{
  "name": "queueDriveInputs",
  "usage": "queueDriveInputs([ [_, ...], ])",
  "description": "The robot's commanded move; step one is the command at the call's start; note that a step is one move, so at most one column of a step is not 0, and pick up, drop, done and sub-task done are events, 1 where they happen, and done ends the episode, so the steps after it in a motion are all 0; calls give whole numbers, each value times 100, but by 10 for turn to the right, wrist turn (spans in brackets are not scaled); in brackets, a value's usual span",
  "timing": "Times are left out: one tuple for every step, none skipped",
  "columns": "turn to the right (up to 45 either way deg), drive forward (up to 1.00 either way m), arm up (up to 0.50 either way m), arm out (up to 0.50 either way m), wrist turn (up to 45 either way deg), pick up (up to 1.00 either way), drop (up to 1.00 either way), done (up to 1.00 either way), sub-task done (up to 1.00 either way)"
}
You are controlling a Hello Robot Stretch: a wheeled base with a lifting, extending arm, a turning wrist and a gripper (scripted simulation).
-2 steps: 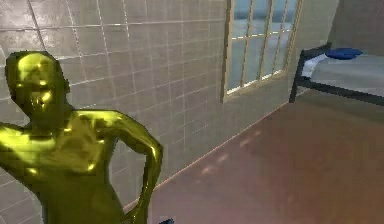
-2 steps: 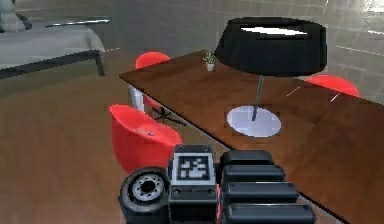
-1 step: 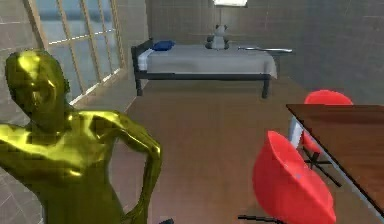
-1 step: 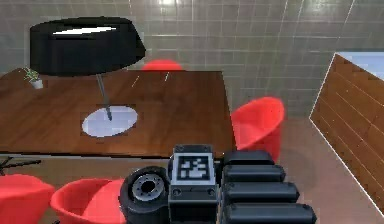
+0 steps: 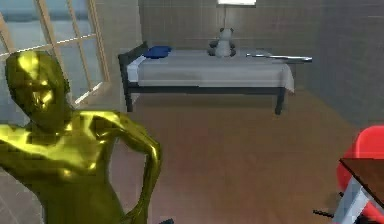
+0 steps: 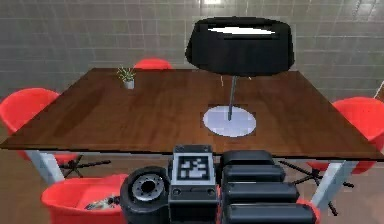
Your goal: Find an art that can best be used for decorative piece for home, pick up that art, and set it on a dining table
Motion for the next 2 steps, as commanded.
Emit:
queueDriveInputs([
  [450,0,0,0,0,0,0,0,0],
  [450,0,0,0,0,0,0,0,0],
])
